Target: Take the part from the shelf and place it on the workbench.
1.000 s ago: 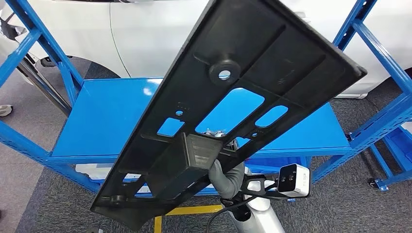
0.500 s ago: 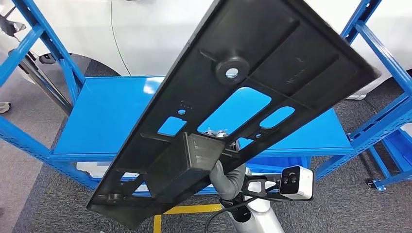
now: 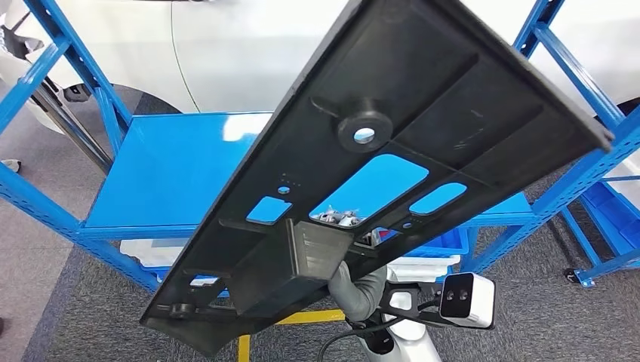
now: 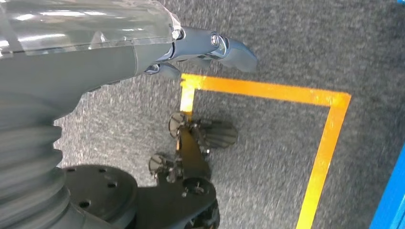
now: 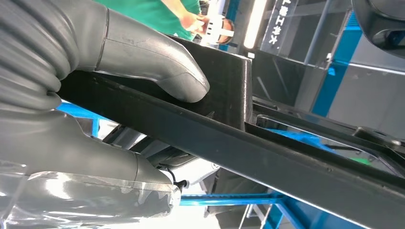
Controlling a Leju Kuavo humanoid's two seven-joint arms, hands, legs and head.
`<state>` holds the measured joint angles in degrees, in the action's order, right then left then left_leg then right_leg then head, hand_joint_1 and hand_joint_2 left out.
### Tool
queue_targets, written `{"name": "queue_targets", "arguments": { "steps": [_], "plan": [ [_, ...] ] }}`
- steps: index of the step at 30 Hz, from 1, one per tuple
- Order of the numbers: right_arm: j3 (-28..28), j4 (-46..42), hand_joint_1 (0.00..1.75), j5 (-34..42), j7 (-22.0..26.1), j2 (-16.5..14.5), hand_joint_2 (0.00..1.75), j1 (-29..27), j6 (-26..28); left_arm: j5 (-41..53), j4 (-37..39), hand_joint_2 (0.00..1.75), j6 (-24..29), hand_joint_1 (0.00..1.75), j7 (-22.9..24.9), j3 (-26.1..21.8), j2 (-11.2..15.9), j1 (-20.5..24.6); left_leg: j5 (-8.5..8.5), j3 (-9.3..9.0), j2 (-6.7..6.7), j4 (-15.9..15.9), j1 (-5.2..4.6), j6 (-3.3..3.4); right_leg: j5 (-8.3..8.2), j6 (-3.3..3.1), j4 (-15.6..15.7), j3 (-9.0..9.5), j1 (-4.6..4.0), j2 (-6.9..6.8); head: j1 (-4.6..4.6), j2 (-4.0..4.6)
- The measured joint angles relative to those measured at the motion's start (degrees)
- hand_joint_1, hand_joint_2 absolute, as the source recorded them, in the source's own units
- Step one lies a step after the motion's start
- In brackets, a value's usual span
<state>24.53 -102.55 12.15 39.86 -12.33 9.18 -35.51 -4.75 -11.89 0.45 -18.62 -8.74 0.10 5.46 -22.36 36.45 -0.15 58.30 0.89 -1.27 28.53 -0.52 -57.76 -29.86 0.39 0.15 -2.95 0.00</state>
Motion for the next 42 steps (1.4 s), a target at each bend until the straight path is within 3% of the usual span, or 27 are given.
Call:
{"name": "queue_targets", "arguments": {
  "steps": [2, 4, 5, 6, 7, 8, 10, 12, 15, 16, 18, 20, 21, 22, 23, 25, 26, 28, 31, 33, 35, 36, 37, 38, 40, 42],
  "plan": [
    [-0.1, 0.0, 1.75, 0.0, 0.0, 0.0, 1.75, -0.2, -0.3, 0.1, 0.0, 1.75, 0.0, 0.0, 0.0, 0.0, 0.1, -0.1, -3.3, 1.31, 0.01, 3.1, 0.15, -0.45, -1.05, -0.85, 0.3, -0.87, 0.23, -0.19, -0.01, 0.0],
    [-0.2, 0.0, 1.75, -0.1, 0.0, -0.1, 1.75, -0.4, -0.4, 0.2, 0.0, 1.75, 0.1, 0.0, 0.0, 0.0, 0.1, -0.2, -8.68, 3.68, 0.01, 10.5, 0.23, -0.79, -2.04, -1.29, 0.2, -2.15, 0.04, -0.29, -0.02, 0.0],
    [-0.2, 0.0, 1.75, -0.2, 0.0, -0.1, 1.75, -0.6, -0.5, 0.2, 0.0, 1.75, 0.1, 0.0, 0.0, 0.0, 0.1, -0.2, -10.48, 4.55, 0.01, 14.2, 0.26, -0.93, -2.56, -1.35, 0.2, -2.84, -0.09, -0.32, -0.02, 0.0],
    [-0.3, 0.0, 1.75, -0.3, 0.0, -0.1, 1.75, -0.7, -0.5, 0.3, 0.0, 1.75, 0.1, 0.0, 0.0, 0.0, 0.1, -0.2, -11.11, 4.7, 0.01, 16.4, 0.26, -1.0, -3.06, -1.36, 0.2, -3.53, -0.18, -0.34, -0.02, 0.0],
    [-0.3, 0.0, 1.75, -0.5, 0.0, -0.1, 1.75, -0.8, -0.5, 0.4, 0.0, 1.75, 0.1, 0.0, 0.0, 0.0, 0.2, -0.2, -10.49, 3.76, 0.01, 16.5, 0.25, -1.0, -3.52, -1.3, 0.1, -4.18, -0.24, -0.34, -0.01, 0.0],
    [-0.3, 0.0, 1.75, -0.6, 0.0, -0.1, 1.75, -0.9, -0.6, 0.4, 0.0, 1.75, 0.1, 0.0, 0.0, 0.0, 0.2, -0.2, -9.08, 1.73, 0.01, 14.3, 0.25, -0.9, -3.94, -1.2, 0.0, -4.76, -0.27, -0.32, -0.02, 0.0],
    [-0.4, 0.0, 1.75, -0.5, 0.0, -0.1, 1.75, -0.9, -0.8, 0.4, 0.0, 1.75, 0.3, 0.0, 0.0, 0.0, 0.2, 0.0, -6.89, -4.5, 0.0, 5.7, 0.14, -0.46, -4.63, -0.83, -0.3, -5.71, -0.36, -0.29, -0.02, 0.0],
    [-0.4, 0.0, 1.75, -0.3, 0.0, -0.1, 1.75, -0.9, -1.1, 0.4, 0.0, 1.75, 0.4, 0.0, 0.0, 0.0, 0.2, 0.1, -6.69, -8.29, -0.09, -0.4, -0.15, 0.15, -5.3, -0.19, -0.5, -6.1, -0.42, -0.32, -0.02, 0.0],
    [-0.4, 0.0, 1.75, -0.1, -0.1, -0.2, 1.75, -0.8, -1.4, 0.2, 0.0, 1.75, 0.6, 0.0, 0.1, 0.0, 0.1, 0.0, -6.01, -7.89, -0.08, -1.6, -0.24, 1.17, -6.17, 0.88, -0.3, -6.37, -0.36, -0.23, -0.01, 0.0],
    [-0.4, 0.0, 1.75, 0.0, -0.1, -0.2, 1.75, -0.8, -1.4, 0.2, 0.0, 1.75, 0.6, 0.0, 0.1, 0.0, 0.1, -0.1, -5.42, -7.46, 0.02, -1.7, -0.11, 1.63, -5.41, 1.17, -0.9, -6.83, -0.33, -0.17, -0.01, 0.0],
    [-0.4, 0.0, 1.75, 0.0, -0.1, -0.1, 1.75, -0.8, -1.4, 0.1, 0.0, 1.75, 0.7, 0.0, 0.1, 0.0, 0.0, 0.0, -4.06, -6.18, 0.25, -1.9, 0.12, 2.31, -0.85, 1.65, -5.3, -8.69, -0.1, -0.08, -0.01, 0.0],
    [-0.4, 0.0, 1.75, 0.0, -0.1, -0.1, 1.75, -0.8, -1.4, 0.1, 0.0, 1.75, 0.7, 0.0, 0.0, 0.0, 0.0, -0.1, -2.9, -4.57, 0.35, -1.9, 0.07, 2.5, 4.39, 2.05, -13.1, -10.93, 0.03, -0.1, 0.0, 0.0],
    [-0.4, 0.1, 1.75, 0.1, -0.1, 0.0, 1.75, -0.8, -1.5, 0.1, 0.0, 1.75, 0.7, 0.0, 0.0, 0.0, 0.0, -0.2, -2.36, -3.76, 0.38, -1.8, 0.06, 2.47, 5.36, 2.2, -16.1, -11.37, 0.05, -0.11, 0.0, 0.0],
    [-0.4, 0.1, 1.75, 0.1, -0.1, 0.0, 1.75, -0.8, -1.5, 0.2, 0.0, 1.75, 0.7, 0.0, 0.0, 0.0, 0.0, -0.2, -1.86, -2.98, 0.4, -1.6, 0.05, 2.38, 4.93, 2.25, -17.1, -10.82, 0.05, -0.11, 0.0, 0.0],
    [-0.4, 0.1, 1.75, 0.1, -0.1, 0.0, 1.75, -0.8, -1.5, 0.2, 0.0, 1.75, 0.7, 0.0, 0.0, 0.0, 0.0, -0.2, -1.41, -2.26, 0.39, -1.5, 0.05, 2.27, 3.59, 2.21, -15.9, -9.21, 0.05, -0.12, 0.0, 0.0],
    [-0.4, 0.2, 1.75, 0.1, -0.1, 0.0, 1.75, -0.8, -1.5, 0.3, 0.0, 1.75, 0.7, 0.0, -0.1, 0.0, 0.0, -0.2, -0.66, -1.11, 0.34, -1.1, 0.01, 1.92, 1.14, 1.8, -8.2, -3.22, -0.03, -0.12, 0.0, 0.0],
    [-0.4, 0.2, 1.75, 0.0, -0.1, -0.1, 1.75, -0.8, -1.5, 0.5, 0.0, 1.75, 0.8, 0.0, -0.2, 0.0, 0.0, -0.2, -0.36, -0.74, 0.3, -0.9, -0.05, 1.67, 0.97, 1.47, -4.1, -0.37, -0.15, -0.1, -0.01, 0.0],
    [-0.4, 0.2, 1.75, 0.0, -0.1, -0.1, 1.75, -0.7, -1.5, 0.6, 0.0, 1.75, 0.8, 0.0, -0.3, 0.0, 0.0, -0.2, 0.3, -0.43, 0.26, -0.7, -0.18, 1.04, 1.55, 0.81, 0.6, 2.45, -0.47, -0.07, -0.01, 0.0],
    [-0.4, 0.2, 1.75, 0.0, -0.1, -0.1, 1.75, -0.7, -1.5, 0.7, 0.0, 1.75, 0.9, 0.0, -0.4, 0.0, 0.0, -0.2, 0.45, 0.04, 0.25, -0.4, -0.06, 0.02, 0.53, -0.51, 1.2, 1.82, -0.35, -0.23, -0.02, 0.0],
    [-0.4, 0.2, 1.75, 0.0, -0.1, -0.2, 1.75, -0.7, -1.5, 0.7, 0.0, 1.75, 0.9, 0.0, -0.4, 0.0, 0.0, -0.3, -3.16, 1.69, 0.22, 3.5, 0.13, -0.48, -0.6, -1.28, 1.5, 0.87, -0.14, -0.44, -0.02, 0.0],
    [-0.4, 0.2, 1.75, 0.0, -0.1, -0.2, 1.75, -0.7, -1.5, 0.7, 0.0, 1.75, 0.9, 0.0, -0.4, 0.0, -0.1, -0.3, -8.13, 4.19, 0.22, 11.1, 0.22, -0.89, -1.53, -1.53, 1.4, -0.4, -0.29, -0.49, -0.03, 0.0],
    [-0.4, 0.3, 1.75, 0.0, -0.1, -0.2, 1.75, -0.7, -1.5, 0.7, 0.0, 1.75, 0.9, 0.0, -0.3, 0.0, -0.1, -0.3, -9.47, 5.01, 0.22, 14.3, 0.26, -1.02, -1.93, -1.53, 1.3, -0.99, -0.37, -0.5, -0.03, 0.0],
    [-0.4, 0.3, 1.75, 0.0, -0.1, -0.2, 1.75, -0.7, -1.5, 0.7, 0.0, 1.75, 0.9, 0.0, -0.3, 0.0, -0.1, -0.3, -9.6, 4.85, 0.22, 15.8, 0.26, -1.06, -2.31, -1.48, 1.2, -1.6, -0.43, -0.5, -0.04, 0.0],
    [-0.4, 0.4, 1.75, 0.0, -0.1, -0.2, 1.75, -0.7, -1.5, 0.7, 0.0, 1.75, 0.9, 0.0, -0.3, 0.0, -0.1, -0.4, -8.68, 3.49, 0.22, 14.8, 0.26, -1.01, -2.58, -1.4, 1.0, -2.14, -0.47, -0.49, -0.04, 0.0],
    [-0.4, 0.5, 1.75, 0.0, -0.1, -0.2, 1.75, -0.7, -1.5, 0.7, 0.0, 1.75, 1.0, 0.0, -0.3, 0.0, 0.0, -0.3, -6.13, -2.14, 0.22, 7.1, 0.23, -0.62, -2.98, -1.14, 0.6, -2.98, -0.52, -0.49, -0.04, 0.0],
    [-0.4, 0.5, 1.75, 0.0, -0.1, -0.2, 1.75, -0.7, -1.4, 0.6, 0.0, 1.75, 1.1, 0.0, -0.2, 0.0, 0.0, -0.2, -5.36, -6.64, 0.19, 0.1, -0.04, -0.04, -3.34, -0.64, 0.3, -3.39, -0.63, -0.51, -0.03, 0.0]
  ]
}}
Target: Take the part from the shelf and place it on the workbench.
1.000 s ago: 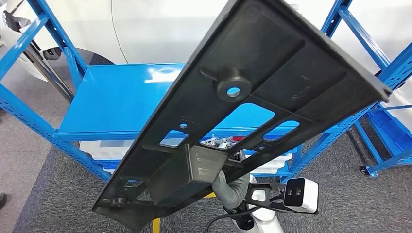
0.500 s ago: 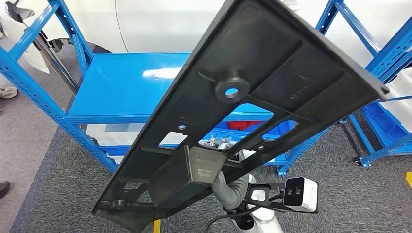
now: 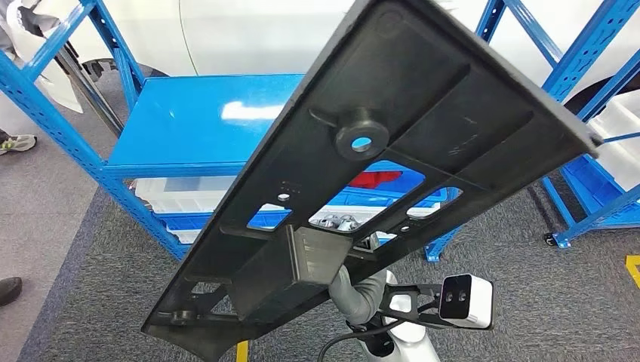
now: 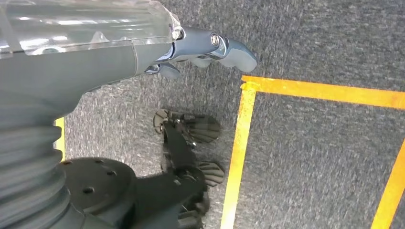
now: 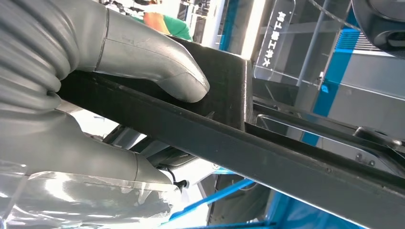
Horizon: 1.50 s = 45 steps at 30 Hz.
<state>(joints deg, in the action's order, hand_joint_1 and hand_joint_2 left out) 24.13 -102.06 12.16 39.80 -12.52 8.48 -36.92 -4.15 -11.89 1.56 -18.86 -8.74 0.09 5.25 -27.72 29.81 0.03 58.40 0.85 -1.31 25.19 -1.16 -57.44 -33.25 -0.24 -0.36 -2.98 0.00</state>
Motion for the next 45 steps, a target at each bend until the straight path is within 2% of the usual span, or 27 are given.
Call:
{"name": "queue_targets", "arguments": {
  "steps": [1, 4, 6, 8, 9, 10, 11, 13, 15, 17, 20, 21, 24, 25, 26, 27, 28, 30, 32, 34, 36, 38, 39, 40, 41, 43, 45],
  "plan": [
    [0.0, 0.0, 1.75, 0.0, 0.0, 0.0, 1.75, 0.0, 0.1, 0.0, 0.0, 1.75, 0.1, 0.0, 0.1, 0.0, 0.0, 0.0, -0.22, -0.75, -0.02, -1.4, -0.16, 0.27, -0.21, 0.31, -0.1, -0.11, -0.04, -0.02, 0.0, 0.0],
    [0.0, 0.1, 1.75, -0.1, 0.0, 0.0, 1.75, 0.1, 0.8, -0.1, 0.0, 1.75, 0.5, 0.0, 0.8, 0.0, 0.1, 0.0, 0.38, -0.47, 0.04, -2.0, -0.06, 1.24, -0.33, 1.34, -0.4, -0.45, -0.06, 0.05, 0.01, 0.0],
    [0.0, 0.1, 1.75, -0.1, 0.0, 0.1, 1.75, 0.1, 1.3, 0.0, 0.0, 1.75, 0.8, 0.0, 1.3, -0.1, 0.1, 0.1, 1.12, -0.03, 0.16, -2.3, 0.22, 2.02, 2.24, 1.9, -4.0, -2.08, 0.03, 0.19, 0.02, 0.0],
    [0.0, 0.1, 1.75, -0.2, 0.0, 0.2, 1.75, 0.1, 1.6, 0.0, 0.0, 1.75, 1.2, 0.0, 1.8, -0.1, 0.2, 0.1, 1.61, 0.75, 0.22, -2.2, 0.09, 2.37, 6.5, 2.29, -11.6, -5.39, 0.3, 0.27, 0.01, 0.0],
    [0.0, 0.1, 1.75, -0.3, 0.0, 0.3, 1.75, 0.1, 1.7, 0.0, 0.0, 1.75, 1.5, 0.0, 2.0, -0.2, 0.3, 0.0, 1.78, 1.12, 0.22, -2.1, 0.02, 2.37, 7.87, 2.43, -15.0, -6.77, 0.41, 0.26, 0.01, 0.0],
    [0.0, 0.1, 1.75, -0.5, 0.0, 0.4, 1.75, 0.1, 1.8, 0.0, 0.0, 1.75, 1.7, 0.0, 2.2, -0.2, 0.3, -0.1, 1.92, 1.46, 0.21, -2.0, -0.02, 2.36, 8.18, 2.5, -16.7, -7.31, 0.5, 0.26, 0.01, 0.0],
    [0.0, 0.1, 1.75, -0.7, 0.0, 0.4, 1.75, 0.1, 1.8, -0.1, 0.0, 1.75, 1.9, 0.0, 2.2, -0.3, 0.4, -0.2, 1.99, 1.7, 0.2, -1.8, -0.05, 2.33, 7.37, 2.48, -16.1, -6.65, 0.55, 0.26, 0.01, 0.0],
    [0.0, 0.2, 1.75, -1.2, 0.0, 0.5, 1.75, 0.2, 1.9, -0.3, 0.0, 1.75, 2.1, 0.0, 2.1, -0.7, 0.4, -0.3, 1.99, 1.92, 0.12, -1.4, -0.09, 2.21, 3.88, 2.09, -8.7, -2.39, 0.55, 0.25, 0.01, 0.0],
    [0.2, 0.2, 1.75, -1.6, 0.0, 0.5, 1.75, 0.5, 2.1, -0.5, 0.0, 1.75, 2.4, 0.0, 2.0, -1.2, 0.4, -0.3, 2.03, 2.2, 0.13, -1.1, -0.27, 1.79, 1.89, 1.52, -1.9, 1.05, 0.29, 0.25, 0.01, 0.0],
    [0.4, 0.3, 1.75, -1.9, 0.0, 0.7, 1.75, 0.7, 2.3, -0.4, 0.0, 1.75, 2.7, 0.0, 2.0, -1.6, 0.5, -0.5, 2.2, 2.53, 0.33, -0.9, -0.34, 1.14, 1.73, 1.05, -0.4, 1.43, -0.01, 0.43, 0.01, 0.0],
    [0.6, 0.4, 1.75, -2.2, 0.0, 1.1, 1.75, 0.8, 2.7, 0.0, 0.0, 1.75, 2.9, 0.0, 2.1, -1.8, 0.6, -0.9, 1.37, 3.03, 0.53, 0.0, -0.26, 0.29, 1.06, 0.13, 0.1, 1.26, 0.33, 0.89, 0.01, 0.0],
    [0.7, 0.4, 1.75, -2.5, 0.0, 1.2, 1.75, 0.8, 2.7, 0.2, 0.0, 1.75, 3.0, 0.0, 2.2, -1.8, 0.6, -0.9, -0.03, 3.9, 0.5, 2.1, -0.21, 0.06, 0.82, -0.17, 0.3, 1.24, 0.5, 1.0, 0.01, 0.0],
    [0.9, 0.4, 1.75, -3.1, 0.0, 1.7, 1.75, 0.7, 2.8, 0.6, 0.0, 1.75, 2.9, 0.0, 2.6, -1.9, 0.7, -1.0, -5.57, 8.7, 0.44, 13.1, 0.0, -0.47, 0.49, -0.5, 0.4, 0.9, 0.52, 1.51, -0.01, 0.0],
    [0.9, 0.4, 1.75, -3.2, 0.0, 1.9, 1.75, 0.7, 2.7, 0.7, 0.0, 1.75, 2.8, 0.0, 2.8, -2.0, 0.6, -1.1, -6.09, 9.65, 0.44, 15.4, 0.04, -0.59, 0.43, -0.47, 0.3, 0.82, 0.51, 1.81, -0.01, 0.0],
    [0.9, 0.4, 1.75, -3.3, 0.0, 2.1, 1.75, 0.7, 2.6, 0.8, 0.0, 1.75, 2.6, 0.0, 3.0, -2.0, 0.6, -1.1, -5.4, 9.49, 0.41, 15.3, 0.1, -0.65, 0.39, -0.41, 0.2, 0.79, 0.51, 2.18, -0.01, 0.0],
    [1.0, 0.4, 1.75, -3.3, 0.0, 2.2, 1.75, 0.8, 2.4, 0.8, 0.0, 1.75, 2.5, 0.0, 3.2, -2.1, 0.6, -1.2, -3.7, 8.18, 0.24, 12.9, 0.19, -0.63, 0.36, -0.33, 0.2, 0.79, 0.52, 2.63, -0.01, 0.0],
    [1.1, 0.5, 1.75, -3.3, 0.0, 2.3, 1.75, 0.9, 2.2, 0.8, 0.0, 1.75, 2.5, 0.0, 3.3, -2.2, 0.6, -1.2, -1.55, 6.06, -0.35, 8.7, 0.34, -0.57, 0.36, -0.21, 0.0, 0.79, 0.54, 3.13, -0.01, 0.0],
    [1.5, 0.6, 1.75, -3.1, 0.0, 2.3, 1.75, 1.2, 2.0, 0.8, 0.0, 1.75, 2.5, 0.0, 3.4, -2.4, 0.5, -1.4, 0.87, 2.42, -2.46, 1.4, 0.54, -0.32, 0.31, 0.3, -0.3, 0.46, 0.46, 4.16, 0.0, 0.0],
    [1.9, 0.7, 1.75, -2.8, 0.0, 2.5, 1.75, 1.6, 2.1, 1.0, 0.1, 1.75, 2.6, 0.0, 3.5, -2.6, 0.3, -1.6, 0.91, 1.59, -3.44, -0.6, 0.45, 0.04, 0.04, 1.06, -0.5, -0.13, 0.55, 5.11, 0.01, 0.0],
    [2.1, 0.9, 1.75, -2.5, 0.0, 2.8, 1.75, 1.7, 2.3, 1.2, 0.1, 1.75, 2.9, 0.0, 3.7, -2.6, 0.0, -1.6, 1.29, 1.7, -2.39, -0.8, 0.49, 0.73, -0.13, 1.86, -0.7, -0.56, 0.64, 5.67, 0.0, 0.0],
    [2.2, 1.0, 1.75, -2.4, 0.0, 3.1, 1.75, 1.8, 2.6, 1.2, 0.1, 1.75, 3.2, 0.0, 3.9, -2.6, -0.4, -1.7, 1.66, 1.75, -1.16, -1.2, 0.64, 1.59, 1.49, 2.41, -3.1, -1.78, 0.49, 4.0, 0.01, 0.0],
    [2.5, 1.1, 1.75, -2.1, 0.0, 3.5, 1.75, 2.0, 3.0, 1.3, 0.1, 1.75, 3.4, 0.0, 4.1, -2.6, -0.5, -1.9, 1.78, 1.94, 0.09, -1.3, 0.45, 2.05, 5.26, 2.68, -10.0, -4.91, 0.53, 1.62, 0.02, 0.0],
    [2.6, 1.2, 1.75, -2.0, 0.0, 3.6, 1.75, 2.1, 3.2, 1.3, 0.1, 1.75, 3.5, 0.0, 4.2, -2.6, -0.6, -2.0, 1.79, 2.04, 0.76, -1.2, 0.34, 2.12, 6.94, 2.79, -13.8, -6.72, 0.61, 1.14, 0.02, 0.0],
    [2.7, 1.3, 1.75, -1.9, 0.0, 3.9, 1.75, 2.1, 3.4, 1.3, 0.1, 1.75, 3.6, 0.0, 4.3, -2.6, -0.6, -2.1, 1.79, 2.11, 1.44, -1.2, 0.26, 2.14, 7.72, 2.87, -16.5, -7.91, 0.66, 0.91, 0.01, 0.0],
    [2.9, 1.4, 1.75, -1.9, 0.0, 4.1, 1.75, 2.1, 3.6, 1.3, 0.1, 1.75, 3.7, 0.0, 4.4, -2.7, -0.6, -2.2, 1.79, 2.15, 2.1, -1.2, 0.23, 2.16, 7.44, 2.88, -17.2, -8.11, 0.68, 0.77, 0.01, 0.0],
    [3.1, 1.5, 1.75, -1.8, 0.0, 4.5, 1.75, 2.1, 3.8, 1.3, 0.1, 1.75, 3.8, 0.0, 4.4, -2.7, -0.6, -2.2, 1.74, 2.06, 3.24, -1.2, 0.19, 2.08, 4.16, 2.67, -11.7, -5.04, 0.64, 0.04, 0.01, 0.0],
    [3.3, 1.5, 1.75, -1.7, 0.0, 4.7, 1.75, 2.4, 3.9, 1.3, 0.1, 1.75, 3.8, 0.0, 4.4, -2.7, -0.7, -2.1, 1.59, 1.91, 4.17, -1.1, -0.02, 1.79, 1.46, 1.98, -3.7, -0.87, 0.27, -2.12, 0.01, 0.0]
  ]
}}
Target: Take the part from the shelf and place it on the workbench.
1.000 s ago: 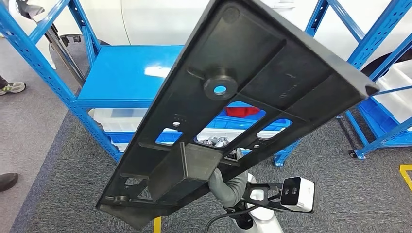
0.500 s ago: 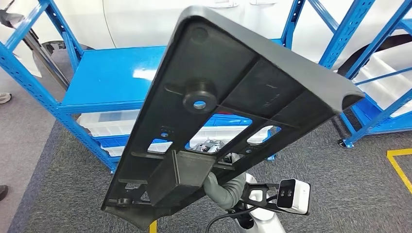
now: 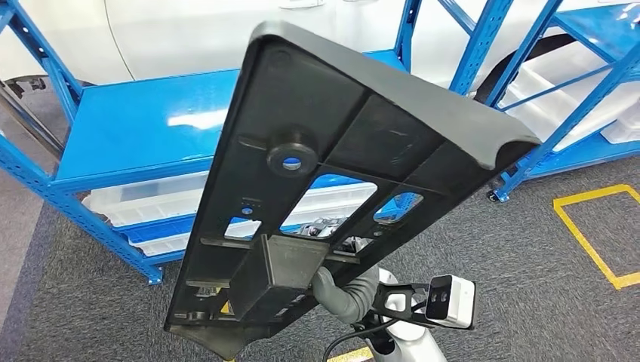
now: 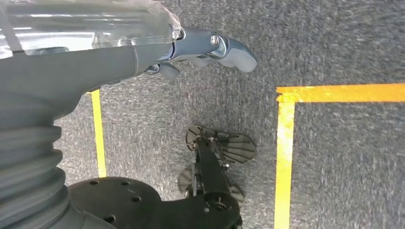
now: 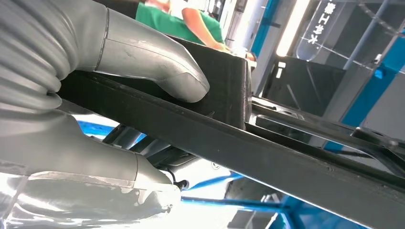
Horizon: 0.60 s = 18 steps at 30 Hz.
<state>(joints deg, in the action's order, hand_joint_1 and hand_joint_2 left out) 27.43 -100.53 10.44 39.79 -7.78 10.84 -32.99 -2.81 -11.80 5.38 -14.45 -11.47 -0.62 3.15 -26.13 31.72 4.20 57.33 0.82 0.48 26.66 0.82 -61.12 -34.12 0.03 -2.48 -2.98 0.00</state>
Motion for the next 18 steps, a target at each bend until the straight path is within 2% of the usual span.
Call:
{"name": "queue_targets", "arguments": {
  "steps": [1, 2, 4, 5, 6, 7, 8, 9, 10, 11, 12, 13, 15, 16, 17, 18],
  "plan": [
    [0.1, 0.0, 1.75, 0.1, 0.0, 0.1, 1.75, 0.1, 0.0, 0.0, 0.0, 1.75, 0.1, 0.0, 0.0, 0.0, 0.0, 0.0, -0.07, -0.04, 0.43, 0.1, -0.14, -0.26, -0.51, -0.4, 2.3, 1.07, -0.23, -0.68, 0.0, 0.0],
    [0.1, 0.0, 1.75, 0.2, 0.0, 0.1, 1.75, 0.3, -0.1, 0.0, 0.0, 1.75, 0.2, 0.0, 0.1, -0.1, 0.0, 0.0, -0.12, -0.07, 0.89, 0.1, -0.28, -0.53, -0.51, -0.77, 3.2, 1.37, -0.45, -0.97, 0.0, 0.0],
    [0.1, 0.0, 1.75, 0.5, 0.1, 0.3, 1.75, 0.3, -0.7, 0.1, 0.0, 1.75, 0.5, 0.0, 0.3, -0.2, 0.0, 0.0, -0.24, -0.13, 1.63, 0.1, -0.31, -1.2, -0.8, -1.42, 3.4, 1.15, -0.45, 0.2, 0.0, 0.0],
    [0.0, -0.1, 1.75, 0.6, 0.1, 0.3, 1.75, 0.2, -1.2, 0.1, 0.0, 1.75, 0.7, 0.0, 0.3, -0.3, 0.0, 0.1, -0.69, -0.03, 1.18, 0.5, -0.23, -1.54, -0.99, -1.75, 3.6, 1.14, -0.3, 0.73, 0.0, 0.0],
    [-0.2, -0.1, 1.75, 0.7, 0.1, 0.3, 1.75, 0.2, -2.0, 0.2, 0.0, 1.75, 1.0, 0.0, 0.3, -0.3, 0.1, 0.1, -1.75, 0.44, 0.16, 1.8, -0.14, -1.85, -1.2, -2.09, 3.8, 1.13, -0.12, 1.25, 0.0, 0.0],
    [-0.4, -0.2, 1.75, 0.8, 0.1, 0.3, 1.75, 0.2, -2.9, 0.2, 0.0, 1.75, 1.2, 0.0, 0.3, -0.4, 0.1, 0.0, -3.37, 1.43, -1.17, 4.3, -0.04, -2.1, -1.38, -2.36, 3.9, 1.15, 0.06, 1.75, 0.0, 0.0],
    [-0.6, -0.2, 1.75, 0.8, 0.1, 0.3, 1.75, 0.0, -3.7, 0.3, 0.0, 1.75, 1.5, 0.0, 0.4, -0.4, 0.3, -0.1, -5.44, 2.97, -2.48, 8.0, 0.01, -2.26, -1.45, -2.5, 3.9, 1.07, 0.11, 2.3, 0.0, 0.0],
    [-0.9, -0.2, 1.75, 0.8, 0.1, 0.2, 1.75, -0.2, -4.4, 0.3, 0.0, 1.75, 1.7, 0.0, 0.6, -0.6, 0.3, -0.2, -7.32, 4.76, -3.22, 12.1, 0.02, -2.37, -1.5, -2.59, 3.9, 1.0, 0.12, 2.92, 0.0, 0.0],
    [-1.2, -0.3, 1.75, 0.8, 0.1, 0.2, 1.75, -0.5, -5.0, 0.3, 0.0, 1.75, 2.0, 0.0, 0.9, -0.7, 0.4, -0.4, -8.38, 6.23, -3.54, 15.3, 0.03, -2.44, -1.53, -2.62, 3.8, 0.97, 0.11, 3.61, 0.0, 0.0],
    [-1.5, -0.4, 1.75, 0.8, 0.1, 0.2, 1.75, -0.8, -5.5, 0.4, 0.0, 1.75, 2.2, 0.0, 1.3, -0.8, 0.5, -0.5, -8.38, 6.95, -3.68, 16.9, 0.03, -2.46, -1.55, -2.62, 3.8, 0.98, 0.12, 4.35, 0.0, 0.0],
    [-1.8, -0.5, 1.75, 0.7, 0.1, 0.1, 1.75, -1.1, -5.8, 0.5, 0.0, 1.75, 2.4, 0.0, 1.8, -1.0, 0.6, -0.6, -7.16, 6.54, -3.76, 15.9, 0.05, -2.42, -1.55, -2.58, 3.7, 1.02, 0.13, 5.08, 0.0, 0.0],
    [-2.1, -0.7, 1.75, 0.5, 0.1, 0.1, 1.75, -1.2, -6.0, 0.7, 0.0, 1.75, 2.5, 0.0, 2.2, -1.1, 0.8, -0.6, -5.01, 5.09, -4.14, 12.7, 0.12, -2.35, -1.52, -2.5, 3.6, 1.08, 0.16, 5.82, 0.0, 0.0],
    [-2.6, -1.5, 1.75, 0.1, 0.1, -0.1, 1.75, -1.4, -6.0, 1.0, 0.0, 1.75, 2.7, 0.0, 3.3, -1.2, 1.2, -0.7, -1.54, 1.46, -6.38, 4.6, 0.41, -2.07, -1.39, -2.12, 3.2, 0.95, 0.16, 7.21, 0.01, 0.0],
    [-2.7, -2.0, 1.75, -0.1, 0.1, -0.2, 1.75, -1.6, -5.8, 1.2, 0.0, 1.75, 2.8, 0.0, 3.7, -1.2, 1.3, -0.7, -0.77, 0.31, -7.38, 2.0, 0.48, -1.9, -1.41, -1.78, 3.0, 0.72, 0.16, 7.82, 0.0, 0.0],
    [-2.8, -2.4, 1.75, -0.3, 0.1, -0.3, 1.75, -1.7, -5.6, 1.3, 0.0, 1.75, 2.9, 0.0, 4.0, -1.3, 1.5, -0.7, -0.76, -0.15, -7.96, 0.9, 0.46, -1.68, -1.49, -1.41, 2.9, 0.44, 0.2, 8.36, 0.0, 0.0],
    [-2.9, -2.8, 1.75, -0.3, 0.1, -0.3, 1.75, -2.0, -5.4, 1.4, 0.0, 1.75, 2.9, 0.0, 4.2, -1.3, 1.6, -0.7, -0.84, -0.2, -7.75, 0.7, 0.34, -1.46, -1.64, -1.02, 2.9, 0.19, 0.23, 8.91, 0.0, 0.0]
  ]
}}
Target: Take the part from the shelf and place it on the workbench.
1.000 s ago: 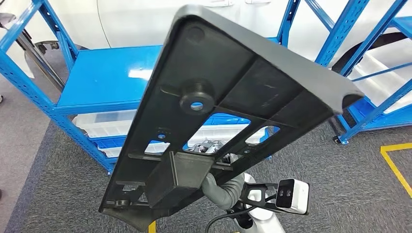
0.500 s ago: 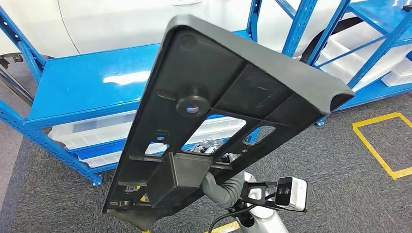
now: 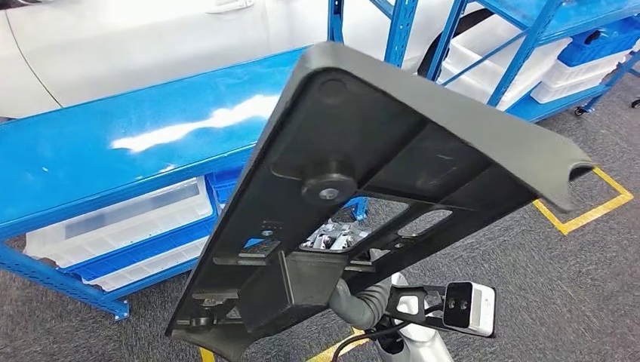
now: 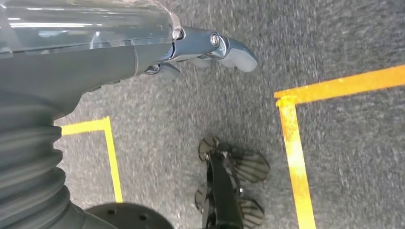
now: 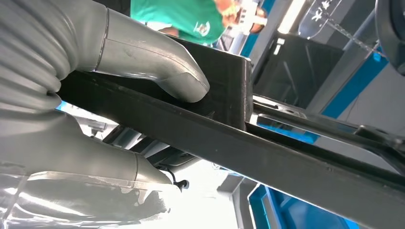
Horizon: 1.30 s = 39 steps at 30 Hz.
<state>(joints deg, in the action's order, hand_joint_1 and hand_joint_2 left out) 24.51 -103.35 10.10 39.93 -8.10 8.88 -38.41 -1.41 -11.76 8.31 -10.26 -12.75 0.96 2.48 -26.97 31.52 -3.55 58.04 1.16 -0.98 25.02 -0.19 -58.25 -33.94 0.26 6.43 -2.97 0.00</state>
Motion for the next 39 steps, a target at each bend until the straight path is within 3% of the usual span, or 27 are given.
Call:
{"name": "queue_targets", "arguments": {
  "steps": [1, 3, 4, 6, 8, 9, 10, 12, 14, 16, 18, 20, 22, 23, 24, 26, 28, 30, 31, 32, 34, 36, 38, 39],
  "plan": [
    [-0.1, -0.3, 1.75, 0.0, 0.0, 0.0, 1.75, -0.2, 0.1, 0.1, 0.0, 1.75, 0.0, 0.0, 0.1, 0.0, 0.1, 0.1, 0.14, 0.05, 0.57, 0.0, 0.09, 0.35, -0.15, 0.4, 0.1, -0.16, 0.03, 0.52, -0.01, 0.0],
    [-0.3, -0.9, 1.75, 0.0, 0.0, 0.0, 1.75, -0.5, 0.3, 0.1, 0.0, 1.75, 0.0, 0.0, 0.2, 0.0, 0.2, 0.2, 0.47, -0.04, 1.85, -0.5, 0.26, 1.17, 0.76, 0.99, -1.2, -0.87, -0.1, -0.71, 0.02, 0.0],
    [-0.4, -1.2, 1.75, 0.0, 0.0, 0.0, 1.75, -0.6, 0.3, 0.2, 0.0, 1.75, 0.0, 0.0, 0.3, 0.0, 0.2, 0.2, 0.62, -0.06, 2.57, -0.7, 0.33, 1.56, 2.1, 1.23, -3.4, -1.9, -0.15, -2.17, 0.03, 0.0],
    [-0.5, -1.4, 1.75, 0.0, 0.0, 0.0, 1.75, -0.7, 0.3, 0.2, 0.0, 1.75, 0.1, 0.0, 0.4, -0.1, 0.3, 0.0, 0.63, 0.0, 3.95, -0.7, 0.01, 2.02, 5.82, 1.56, -10.9, -5.4, 0.01, -5.13, 0.04, 0.0],
    [-0.6, -1.5, 1.75, 0.0, 0.0, 0.0, 1.75, -1.0, 0.3, 0.2, 0.0, 1.75, 0.3, 0.0, 0.6, -0.1, 0.3, -0.1, 0.55, 0.06, 5.45, -0.6, -0.21, 2.1, 7.41, 1.74, -16.3, -8.05, 0.15, -6.02, 0.04, 0.0],
    [-0.7, -1.5, 1.75, 0.0, 0.0, 0.0, 1.75, -1.2, 0.3, 0.2, 0.0, 1.75, 0.4, 0.0, 0.7, -0.1, 0.4, -0.1, 0.51, 0.05, 6.17, -0.6, -0.28, 2.1, 6.61, 1.71, -15.9, -7.8, 0.15, -6.22, 0.04, 0.0],
    [-0.7, -1.5, 1.75, 0.0, 0.0, 0.0, 1.75, -1.2, 0.3, 0.2, 0.0, 1.75, 0.4, 0.0, 0.7, -0.1, 0.4, 0.0, 0.46, -0.02, 6.81, -0.6, -0.34, 2.07, 4.94, 1.56, -13.1, -6.33, 0.13, -6.53, 0.04, 0.0],
    [-0.8, -1.8, 1.75, 0.0, 0.0, 0.0, 1.75, -1.3, 0.3, 0.2, 0.0, 1.75, 0.4, 0.0, 0.8, -0.1, 0.4, 0.1, 0.28, -0.25, 7.84, -0.6, -0.61, 1.86, 1.67, 0.83, -4.7, -1.74, -0.28, -8.55, 0.04, 0.0],
    [-0.9, -2.2, 1.75, 0.1, 0.0, 0.0, 1.75, -1.3, 0.3, 0.2, 0.0, 1.75, 0.5, 0.0, 0.8, -0.1, 0.4, 0.1, 0.09, -0.41, 8.73, -0.5, -0.88, 1.42, 0.63, 0.01, -0.1, 0.51, -0.83, -9.93, 0.04, 0.0],
    [-1.1, -2.4, 1.75, 0.4, 0.0, 0.0, 1.75, -1.4, 0.2, 0.2, 0.0, 1.75, 0.6, 0.0, 0.8, -0.2, 0.6, 0.1, 0.02, -0.59, 9.7, -0.6, -1.0, 0.85, 0.55, -0.57, 0.3, 0.34, -0.96, -9.02, 0.04, 0.0],
    [-1.5, -2.6, 1.75, 0.8, 0.0, 0.0, 1.75, -1.7, -0.1, 0.2, 0.0, 1.75, 0.6, 0.0, 0.8, -0.3, 0.9, 0.3, -0.8, -0.46, 8.62, 0.1, -0.87, 0.23, 0.11, -1.11, 0.9, 0.47, -0.58, -7.9, 0.04, 0.0],
    [-1.9, -2.8, 1.75, 1.0, 0.0, -0.2, 1.75, -1.9, -0.5, 0.5, 0.0, 1.75, 0.6, 0.0, 0.9, -0.4, 1.3, 0.2, -3.94, 1.55, 5.72, 4.9, -0.6, -0.22, -0.27, -1.59, 1.3, 0.59, -0.23, -6.85, 0.04, 0.0],
    [-2.5, -3.0, 1.75, 0.9, 0.0, -0.4, 1.75, -2.3, -0.7, 1.0, 0.0, 1.75, 0.5, 0.0, 0.8, -0.5, 2.0, -0.1, -7.61, 5.05, 4.22, 12.7, -0.49, -0.49, -0.35, -1.8, 1.3, 0.44, -0.21, -5.57, 0.04, 0.0],
    [-2.8, -3.1, 1.75, 0.5, 0.0, -0.5, 1.75, -2.5, -0.7, 1.2, 0.0, 1.75, 0.3, 0.0, 0.7, -0.5, 2.3, -0.2, -8.23, 6.22, 4.06, 15.3, -0.44, -0.63, -0.38, -1.79, 1.2, 0.42, -0.19, -4.85, 0.04, 0.0],
    [-3.1, -3.2, 1.75, 0.0, 0.0, -0.6, 1.75, -2.7, -0.6, 1.6, 0.0, 1.75, 0.1, 0.0, 0.6, -0.5, 2.6, -0.2, -7.63, 6.4, 4.0, 15.6, -0.38, -0.73, -0.4, -1.74, 1.1, 0.42, -0.15, -4.1, 0.04, 0.0],
    [-3.5, -3.3, 1.75, -1.2, 0.0, -0.9, 1.75, -2.9, -0.3, 2.1, 0.0, 1.75, -0.4, 0.0, 0.5, -0.5, 3.0, -0.1, -3.68, 3.74, 3.34, 9.8, -0.02, -0.91, -0.33, -1.47, 0.8, 0.46, 0.01, -2.62, 0.04, 0.0],
    [-3.7, -3.3, 1.75, -1.8, 0.0, -1.4, 1.75, -2.9, -0.2, 2.5, 0.0, 1.75, -0.6, 0.0, 0.4, -0.5, 3.2, 0.1, -0.92, 0.46, 0.98, 2.6, 0.41, -0.92, -0.15, -0.9, 0.1, 0.15, -0.02, -1.26, 0.04, 0.0],
    [-3.9, -3.4, 1.75, -2.0, 0.0, -1.8, 1.75, -2.8, 0.0, 2.7, 0.0, 1.75, -0.7, 0.0, 0.4, -0.5, 3.3, 0.2, -0.72, -0.5, -0.26, 0.3, 0.42, -0.51, -0.27, -0.14, -0.3, -0.45, -0.03, -0.11, 0.04, 0.0],
    [-3.9, -3.5, 1.75, -2.1, 0.0, -1.9, 1.75, -2.8, 0.0, 2.7, 0.0, 1.75, -0.7, 0.0, 0.4, -0.5, 3.3, 0.4, -0.61, -0.46, 0.21, 0.2, 0.34, -0.16, -0.44, 0.24, -0.3, -0.7, 0.04, 0.45, 0.04, 0.0],
    [-4.0, -3.5, 1.75, -2.1, 0.0, -1.9, 1.75, -2.8, 0.1, 2.7, 0.0, 1.75, -0.8, 0.0, 0.4, -0.5, 3.3, 0.5, -0.45, -0.45, 0.83, 0.1, 0.35, 0.22, -0.51, 0.57, -0.3, -0.87, 0.1, 0.51, 0.04, 0.0],
    [-4.2, -3.5, 1.75, -2.2, 0.0, -1.9, 1.75, -2.7, 0.3, 2.7, 0.0, 1.75, -0.7, 0.0, 0.5, -0.5, 3.2, 0.7, -0.14, -0.45, 2.1, -0.1, 0.4, 1.07, 0.81, 1.08, -2.4, -2.01, -0.02, -1.83, 0.05, 0.0],
    [-4.3, -3.5, 1.75, -2.2, 0.0, -1.9, 1.75, -2.4, 0.3, 2.9, 0.0, 1.75, -0.4, 0.0, 0.6, -0.5, 3.2, 0.6, -0.08, -0.38, 3.48, -0.2, 0.18, 1.65, 4.26, 1.42, -9.0, -5.14, -0.06, -5.06, 0.05, 0.0],
    [-4.3, -3.4, 1.75, -2.2, 0.0, -1.9, 1.75, -2.4, 0.5, 3.1, 0.0, 1.75, 0.0, 0.0, 0.7, -0.5, 3.2, 0.3, -0.17, -0.33, 4.97, -0.2, -0.06, 1.8, 6.74, 1.58, -15.8, -8.43, 0.07, -5.98, 0.04, 0.0],
    [-4.3, -3.3, 1.75, -2.3, 0.0, -1.9, 1.75, -2.4, 0.7, 3.3, 0.0, 1.75, 0.1, 0.0, 0.8, -0.5, 3.2, 0.3, -0.22, -0.34, 5.69, -0.1, -0.12, 1.83, 6.55, 1.56, -16.8, -8.87, 0.09, -6.12, 0.04, 0.0]
  ]
}}
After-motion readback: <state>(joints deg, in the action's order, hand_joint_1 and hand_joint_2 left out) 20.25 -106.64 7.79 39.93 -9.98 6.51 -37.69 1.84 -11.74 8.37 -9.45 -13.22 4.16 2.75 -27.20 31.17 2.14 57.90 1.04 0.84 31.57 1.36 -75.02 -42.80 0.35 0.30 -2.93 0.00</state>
